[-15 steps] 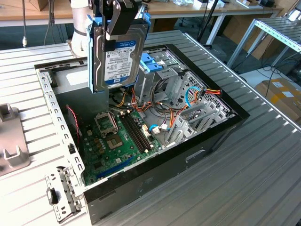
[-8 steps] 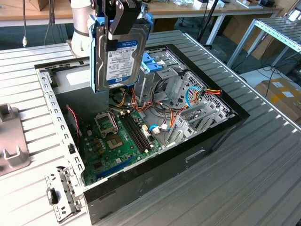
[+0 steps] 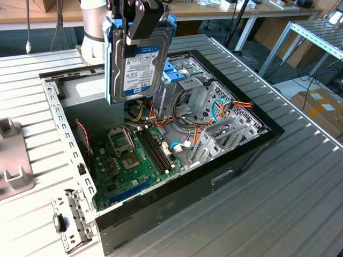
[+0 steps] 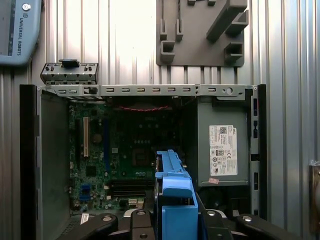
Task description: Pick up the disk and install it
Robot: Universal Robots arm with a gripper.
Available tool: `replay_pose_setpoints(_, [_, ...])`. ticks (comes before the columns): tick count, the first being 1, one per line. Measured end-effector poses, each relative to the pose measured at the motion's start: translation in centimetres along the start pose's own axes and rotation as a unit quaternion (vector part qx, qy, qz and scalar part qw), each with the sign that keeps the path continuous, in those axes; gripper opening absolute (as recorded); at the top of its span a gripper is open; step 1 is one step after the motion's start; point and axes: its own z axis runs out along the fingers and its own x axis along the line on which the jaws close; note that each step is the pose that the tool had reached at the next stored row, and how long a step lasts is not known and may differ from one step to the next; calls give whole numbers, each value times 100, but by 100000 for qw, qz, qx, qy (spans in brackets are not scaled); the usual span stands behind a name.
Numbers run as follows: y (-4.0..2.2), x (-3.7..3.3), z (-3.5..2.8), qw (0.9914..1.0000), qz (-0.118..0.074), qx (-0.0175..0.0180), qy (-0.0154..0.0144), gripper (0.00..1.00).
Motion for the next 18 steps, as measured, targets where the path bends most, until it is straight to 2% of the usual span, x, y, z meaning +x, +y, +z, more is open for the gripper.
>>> replay_pose_setpoints(12, [-88, -1, -2, 100000, 3, -15, 0, 37])
replay_pose_setpoints(18, [-168, -2, -3, 100000, -1, -62, 0, 37])
